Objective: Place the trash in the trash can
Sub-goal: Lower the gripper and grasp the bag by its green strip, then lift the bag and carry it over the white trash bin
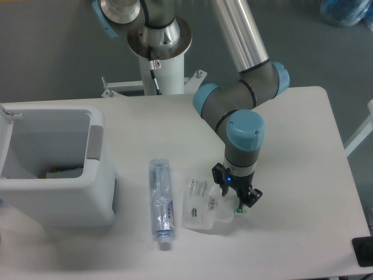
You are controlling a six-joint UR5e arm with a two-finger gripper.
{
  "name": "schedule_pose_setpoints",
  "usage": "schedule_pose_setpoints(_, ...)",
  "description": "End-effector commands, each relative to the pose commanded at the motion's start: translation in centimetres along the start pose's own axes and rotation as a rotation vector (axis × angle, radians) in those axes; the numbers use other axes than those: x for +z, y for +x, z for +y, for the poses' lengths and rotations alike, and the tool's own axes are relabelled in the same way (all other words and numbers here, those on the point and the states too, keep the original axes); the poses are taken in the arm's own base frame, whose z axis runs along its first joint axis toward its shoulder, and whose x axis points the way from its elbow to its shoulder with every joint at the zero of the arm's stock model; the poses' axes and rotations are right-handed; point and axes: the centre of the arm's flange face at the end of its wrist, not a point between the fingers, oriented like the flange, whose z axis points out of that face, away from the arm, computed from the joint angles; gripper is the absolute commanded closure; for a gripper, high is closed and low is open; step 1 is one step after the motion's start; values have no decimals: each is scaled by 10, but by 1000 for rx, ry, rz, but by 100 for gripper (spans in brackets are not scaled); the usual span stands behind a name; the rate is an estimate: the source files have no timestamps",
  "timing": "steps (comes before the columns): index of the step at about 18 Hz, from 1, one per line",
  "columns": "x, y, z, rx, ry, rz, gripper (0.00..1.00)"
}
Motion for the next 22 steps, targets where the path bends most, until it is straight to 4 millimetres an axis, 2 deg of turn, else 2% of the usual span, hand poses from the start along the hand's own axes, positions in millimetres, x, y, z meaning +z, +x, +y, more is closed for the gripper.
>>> schedule_pose_setpoints(4, -16, -5, -2, -36, 1, 10, 100)
schedule_pose_setpoints(8, -47, -15, 0, -68, 24, -38, 100)
schedule_pose_setpoints(9, -65, -17, 3, -72, 28, -54, 100)
schedule_pose_setpoints(10, -85, -24, 16, -97, 28, -66, 100)
schedule_pose_setpoints(11, -109, -26, 20, -108, 27, -70, 100)
schedule_pose_setpoints(12, -140, -26, 21, -113, 35, -75, 100)
schedule_pose_setpoints(14, -187, -26, 23, -144, 66, -59, 100)
schedule_pose_setpoints(16, -238, -22, 15, -227, 112, -81, 100)
schedule_pose_setpoints(17, -263, -16, 10, -258, 128, -89, 100)
schedule_pose_setpoints(18, -292, 2, -1, -273, 159, -103, 100)
schedule_pose_setpoints(21, -334, 26, -14, -326, 288, -101, 100)
schedule_pose_setpoints(22, -353, 39, -23, -331, 361, -90, 100)
